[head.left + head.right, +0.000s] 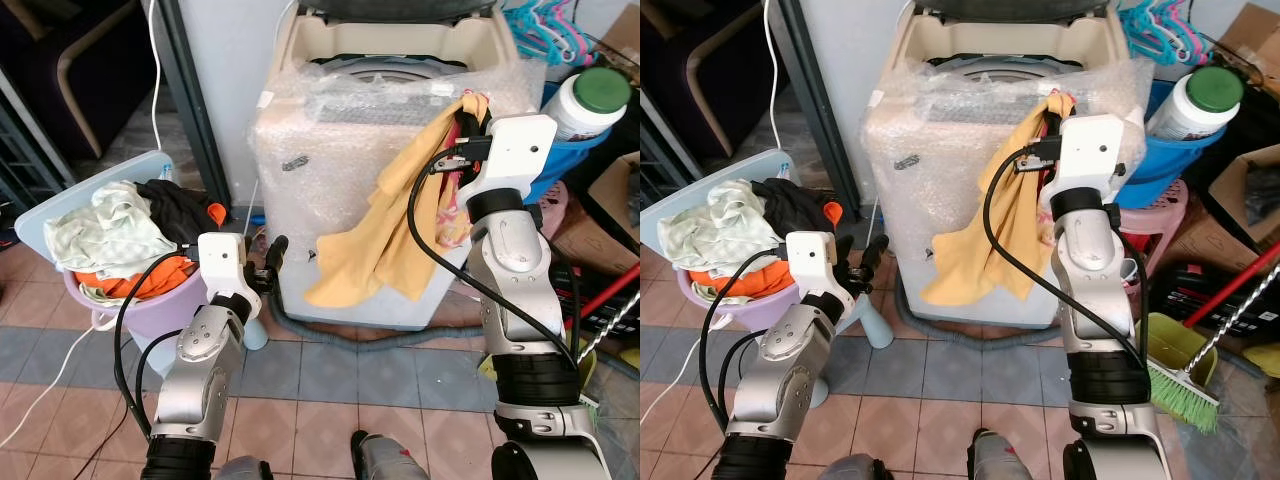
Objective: Clothes washing
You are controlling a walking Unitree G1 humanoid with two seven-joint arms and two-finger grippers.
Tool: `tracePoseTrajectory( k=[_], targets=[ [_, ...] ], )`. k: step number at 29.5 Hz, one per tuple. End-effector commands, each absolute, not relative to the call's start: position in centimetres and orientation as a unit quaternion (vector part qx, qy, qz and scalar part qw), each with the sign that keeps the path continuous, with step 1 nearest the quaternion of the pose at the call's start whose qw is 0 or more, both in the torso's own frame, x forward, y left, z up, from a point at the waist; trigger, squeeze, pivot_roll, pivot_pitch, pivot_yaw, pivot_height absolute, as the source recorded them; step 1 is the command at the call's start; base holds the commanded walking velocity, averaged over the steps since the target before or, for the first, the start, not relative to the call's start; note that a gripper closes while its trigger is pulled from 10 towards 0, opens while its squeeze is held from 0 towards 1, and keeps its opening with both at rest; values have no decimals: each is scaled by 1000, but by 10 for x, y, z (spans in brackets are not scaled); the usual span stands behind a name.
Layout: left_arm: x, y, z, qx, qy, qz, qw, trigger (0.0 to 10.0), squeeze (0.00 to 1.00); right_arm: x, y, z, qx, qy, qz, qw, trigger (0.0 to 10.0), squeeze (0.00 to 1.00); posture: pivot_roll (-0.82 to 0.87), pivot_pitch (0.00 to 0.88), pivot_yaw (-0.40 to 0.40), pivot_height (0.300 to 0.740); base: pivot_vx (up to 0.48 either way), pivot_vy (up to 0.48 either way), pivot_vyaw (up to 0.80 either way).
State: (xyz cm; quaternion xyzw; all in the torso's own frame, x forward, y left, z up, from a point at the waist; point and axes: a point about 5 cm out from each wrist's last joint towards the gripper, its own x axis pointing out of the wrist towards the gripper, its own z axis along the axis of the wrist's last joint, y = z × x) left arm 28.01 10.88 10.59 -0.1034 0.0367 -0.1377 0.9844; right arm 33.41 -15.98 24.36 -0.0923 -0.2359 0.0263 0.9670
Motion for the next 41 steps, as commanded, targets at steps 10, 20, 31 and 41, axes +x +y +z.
tracePoseTrajectory(
  k=[10, 20, 31, 41],
  targets=[
    [280, 112, 110, -96, 14, -126, 987, 10000, 0, 347, -139, 270, -131, -274, 135, 943, 10000, 0, -83, 52, 44, 740, 458, 0, 65],
    [278, 115, 108, -96, 16, -120, 988, 10000, 0, 351, -130, 277, -125, -291, 140, 938, 10000, 0, -85, 61, 50, 740, 458, 0, 711],
    [279, 113, 107, -91, 18, -117, 989, 10000, 0, 387, -160, 332, -139, -292, 70, 944, 10000, 0, -73, 61, 40, 740, 458, 0, 44],
    [278, 116, 104, -87, 32, -105, 990, 10000, 0, 388, -230, 424, -149, -327, -120, 926, 10000, 0, -56, 63, 35, 740, 353, 0, 0]
  ],
)
